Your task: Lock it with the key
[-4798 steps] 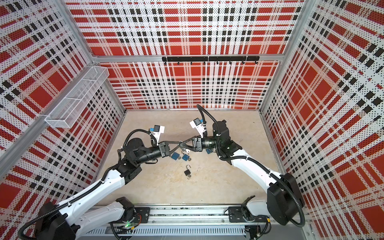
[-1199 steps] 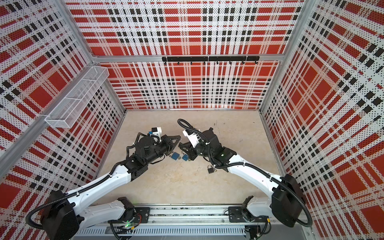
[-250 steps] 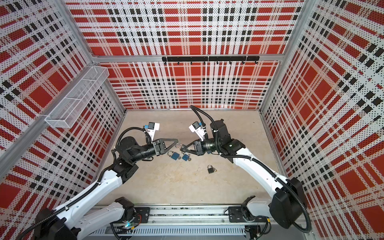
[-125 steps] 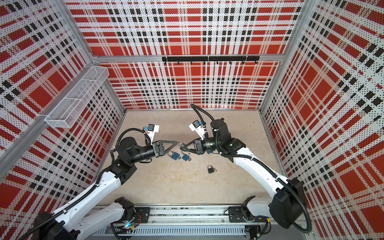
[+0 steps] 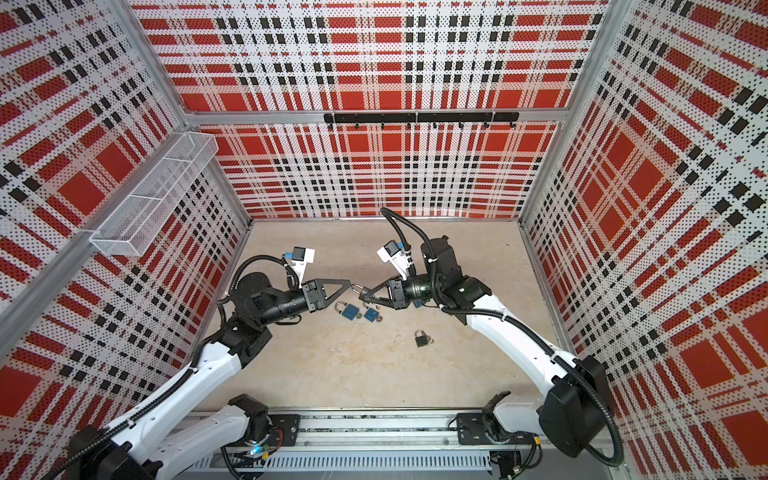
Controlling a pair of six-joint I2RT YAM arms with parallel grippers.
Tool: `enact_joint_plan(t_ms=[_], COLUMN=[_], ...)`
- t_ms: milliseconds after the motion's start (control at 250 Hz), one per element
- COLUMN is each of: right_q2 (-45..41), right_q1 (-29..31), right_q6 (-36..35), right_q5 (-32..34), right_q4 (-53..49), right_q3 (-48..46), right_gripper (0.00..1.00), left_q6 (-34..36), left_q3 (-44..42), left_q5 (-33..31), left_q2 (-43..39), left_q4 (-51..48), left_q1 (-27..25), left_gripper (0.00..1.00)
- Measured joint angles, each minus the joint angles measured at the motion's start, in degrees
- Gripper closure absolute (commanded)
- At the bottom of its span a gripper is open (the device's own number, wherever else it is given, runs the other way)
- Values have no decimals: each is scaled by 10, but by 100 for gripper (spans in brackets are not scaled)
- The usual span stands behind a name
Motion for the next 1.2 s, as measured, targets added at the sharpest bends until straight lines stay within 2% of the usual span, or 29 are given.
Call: enact_joint_plan(t_ms=[388, 848, 1008, 1121, 1201], right_q2=[0, 0, 0, 0, 0], right_q1=[0, 0, 0, 0, 0], right_q6=[1, 10, 15, 16, 16], right_q5=[0, -6, -10, -10, -10], right_q4=[3, 12, 17, 20, 21], right_q3=[0, 0, 0, 0, 0], right_gripper=[100, 100, 100, 100, 100], left_q6=[10, 12, 10, 6, 3], left_q3=[6, 16, 19, 20, 22], left_q5=[10, 10, 11, 14, 16], left_q2=[19, 25, 38, 44, 46], left_q4=[-1, 8, 24, 33, 38], left_q1=[-18, -17, -18, -20, -23], left_gripper=[66, 55, 54, 58, 67])
